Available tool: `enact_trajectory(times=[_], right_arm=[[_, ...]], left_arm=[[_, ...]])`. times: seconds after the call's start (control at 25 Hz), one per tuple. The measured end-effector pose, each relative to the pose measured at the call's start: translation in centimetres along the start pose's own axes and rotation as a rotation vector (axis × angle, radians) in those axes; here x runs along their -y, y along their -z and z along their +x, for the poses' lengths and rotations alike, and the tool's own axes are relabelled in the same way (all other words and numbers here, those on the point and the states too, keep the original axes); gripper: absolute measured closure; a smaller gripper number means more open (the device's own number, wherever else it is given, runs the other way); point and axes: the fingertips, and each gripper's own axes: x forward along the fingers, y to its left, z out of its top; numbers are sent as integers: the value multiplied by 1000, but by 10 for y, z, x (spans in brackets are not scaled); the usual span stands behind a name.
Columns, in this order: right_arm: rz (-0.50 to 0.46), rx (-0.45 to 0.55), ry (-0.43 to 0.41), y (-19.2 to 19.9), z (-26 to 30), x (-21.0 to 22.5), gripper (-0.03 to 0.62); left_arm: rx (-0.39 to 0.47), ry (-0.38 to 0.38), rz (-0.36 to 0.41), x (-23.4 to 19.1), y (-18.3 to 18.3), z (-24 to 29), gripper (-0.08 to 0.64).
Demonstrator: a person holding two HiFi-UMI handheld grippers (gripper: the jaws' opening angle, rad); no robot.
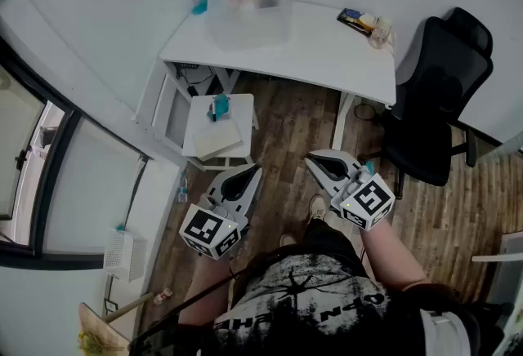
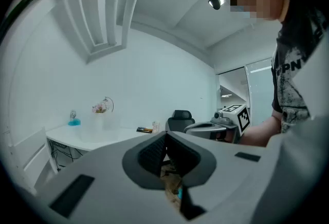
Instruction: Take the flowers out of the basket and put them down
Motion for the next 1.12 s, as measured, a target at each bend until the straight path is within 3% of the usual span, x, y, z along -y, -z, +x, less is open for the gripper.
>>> enact_trajectory(times=[0.52,0.84,1.12], right_arm=[[7,8,-29,-1,11,-7,577],[70,4,-12,4,24,5,575],[45,-31,-11,19,39,25,575]], left_arm=[[1,-7,-34,-12,8,6,546],[-7,-4,-46,-26,16,9,546],[-27,-9,-67,-41,26,27,546]])
